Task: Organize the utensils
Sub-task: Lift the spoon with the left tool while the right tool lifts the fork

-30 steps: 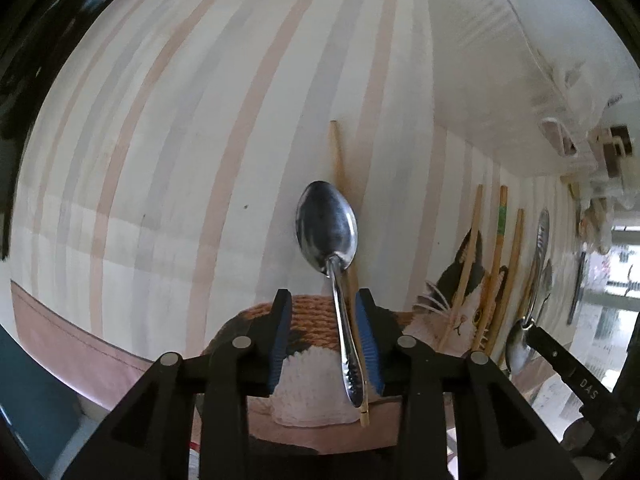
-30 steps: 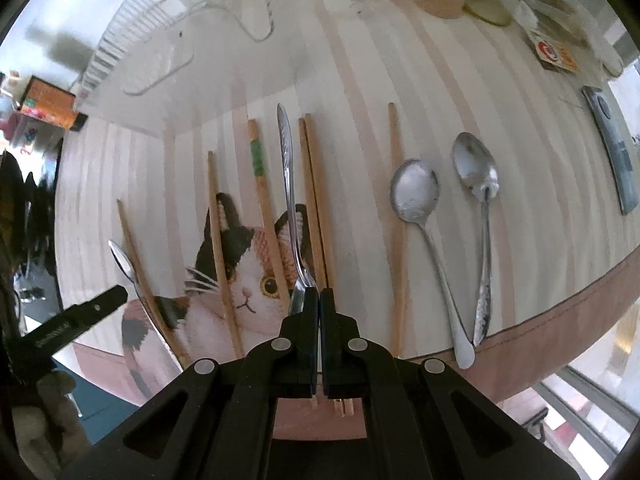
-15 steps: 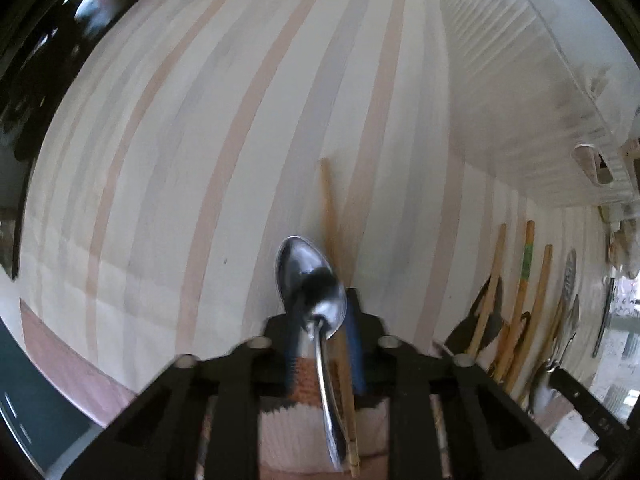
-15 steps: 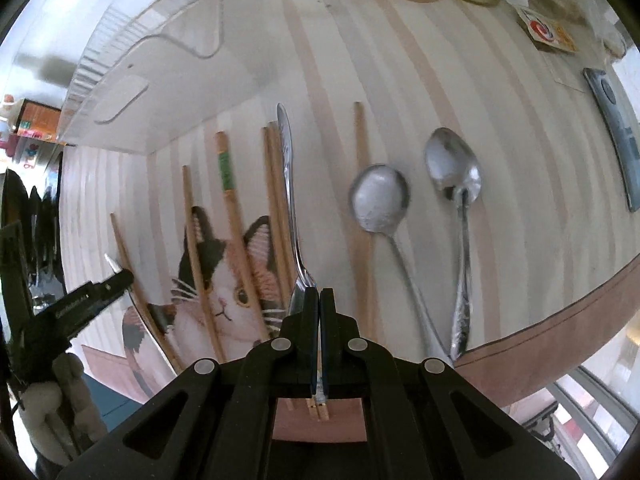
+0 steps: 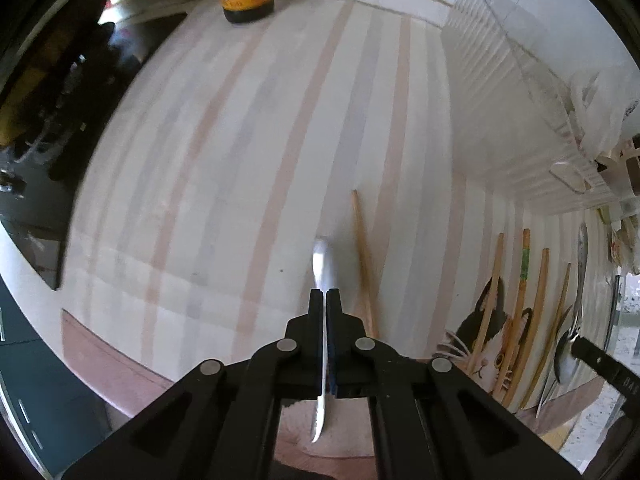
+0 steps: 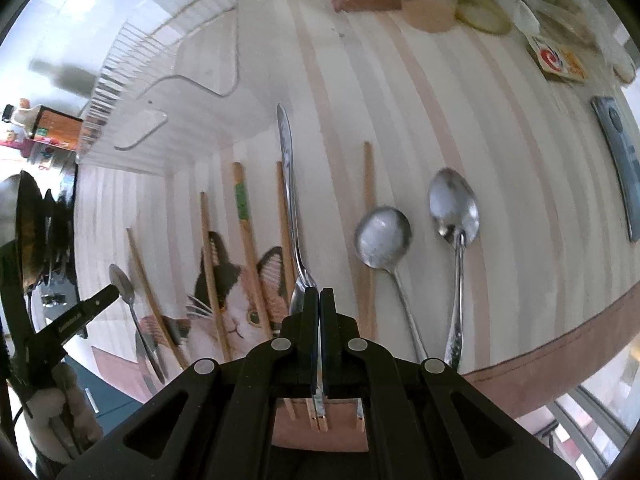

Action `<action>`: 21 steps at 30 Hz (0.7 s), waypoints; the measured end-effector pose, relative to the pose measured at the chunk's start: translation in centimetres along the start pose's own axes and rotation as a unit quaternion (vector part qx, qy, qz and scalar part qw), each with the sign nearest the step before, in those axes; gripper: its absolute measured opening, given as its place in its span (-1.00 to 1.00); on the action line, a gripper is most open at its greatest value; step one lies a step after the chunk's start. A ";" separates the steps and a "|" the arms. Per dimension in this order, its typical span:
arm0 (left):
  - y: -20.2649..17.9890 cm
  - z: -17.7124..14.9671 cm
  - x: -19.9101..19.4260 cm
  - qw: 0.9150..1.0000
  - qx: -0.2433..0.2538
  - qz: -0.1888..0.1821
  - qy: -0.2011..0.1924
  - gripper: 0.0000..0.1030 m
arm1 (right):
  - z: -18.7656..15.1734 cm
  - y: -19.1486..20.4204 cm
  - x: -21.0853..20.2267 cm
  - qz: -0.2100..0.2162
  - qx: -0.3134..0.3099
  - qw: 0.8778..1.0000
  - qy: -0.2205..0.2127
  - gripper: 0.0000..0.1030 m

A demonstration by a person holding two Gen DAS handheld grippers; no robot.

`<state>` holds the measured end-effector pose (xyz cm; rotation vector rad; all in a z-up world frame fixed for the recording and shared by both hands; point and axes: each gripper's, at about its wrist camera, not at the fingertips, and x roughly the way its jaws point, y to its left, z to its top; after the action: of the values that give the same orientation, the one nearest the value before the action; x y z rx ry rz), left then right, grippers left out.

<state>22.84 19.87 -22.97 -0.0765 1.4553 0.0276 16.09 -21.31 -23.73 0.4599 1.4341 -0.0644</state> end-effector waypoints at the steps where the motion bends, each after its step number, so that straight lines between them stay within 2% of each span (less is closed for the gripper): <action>1: 0.2 -0.1 -0.7 1.000 -0.002 0.004 -0.005 -1.00 | 0.2 0.1 -0.3 0.002 -0.004 1.000 -0.004 -0.99; 3: 1.0 -0.4 -2.6 1.000 -0.001 0.006 -0.021 -1.00 | 0.5 0.4 -0.8 0.005 -0.009 1.000 -0.011 -0.99; 6: 0.1 -0.5 -3.6 1.000 0.007 0.005 -0.030 -1.00 | 0.9 1.2 -1.3 0.010 -0.017 1.000 -0.024 -0.99; 8: 1.1 -0.3 -3.9 0.999 0.003 -0.014 -0.029 -0.96 | 1.1 1.6 -1.6 0.015 -0.021 0.999 -0.031 -0.99; 9: 1.7 -0.4 -3.2 0.999 0.006 -0.030 -0.016 -0.92 | 1.2 1.8 -1.7 0.015 -0.023 0.999 -0.031 -0.99; 10: 0.6 -0.5 -2.1 0.999 0.007 -0.037 -0.001 -0.82 | 1.4 1.8 -1.8 0.015 -0.024 0.999 -0.032 -0.99; 12: 1.0 -1.2 -0.5 0.999 0.012 -0.039 0.021 -0.53 | 1.6 1.6 -1.8 0.013 -0.023 0.999 -0.031 -0.99; 13: 1.0 -1.8 0.2 0.999 0.018 -0.037 0.025 -0.39 | 1.6 1.7 -1.6 0.013 -0.024 0.999 -0.035 -0.99; 16: 1.6 -3.4 1.5 0.998 0.033 -0.030 0.038 -0.36 | 1.4 1.6 -1.1 0.006 -0.020 0.999 -0.031 -0.99; 17: 1.6 -3.8 1.1 0.999 0.042 -0.026 0.022 -0.20 | 1.3 1.6 -1.0 0.005 -0.020 0.999 -0.029 -0.99; 19: 1.1 -4.5 1.1 0.998 0.063 -0.002 0.017 -0.12 | 1.3 1.4 -0.9 0.000 -0.019 0.999 -0.028 -0.99; 21: 0.5 -4.7 1.0 0.997 0.079 0.022 0.008 -0.12 | 1.3 1.3 -0.8 -0.002 -0.016 1.000 -0.026 -0.99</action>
<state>18.31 20.07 -24.54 0.0849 1.4712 -0.0514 17.59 -20.75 -22.54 0.4254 1.3828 -0.0565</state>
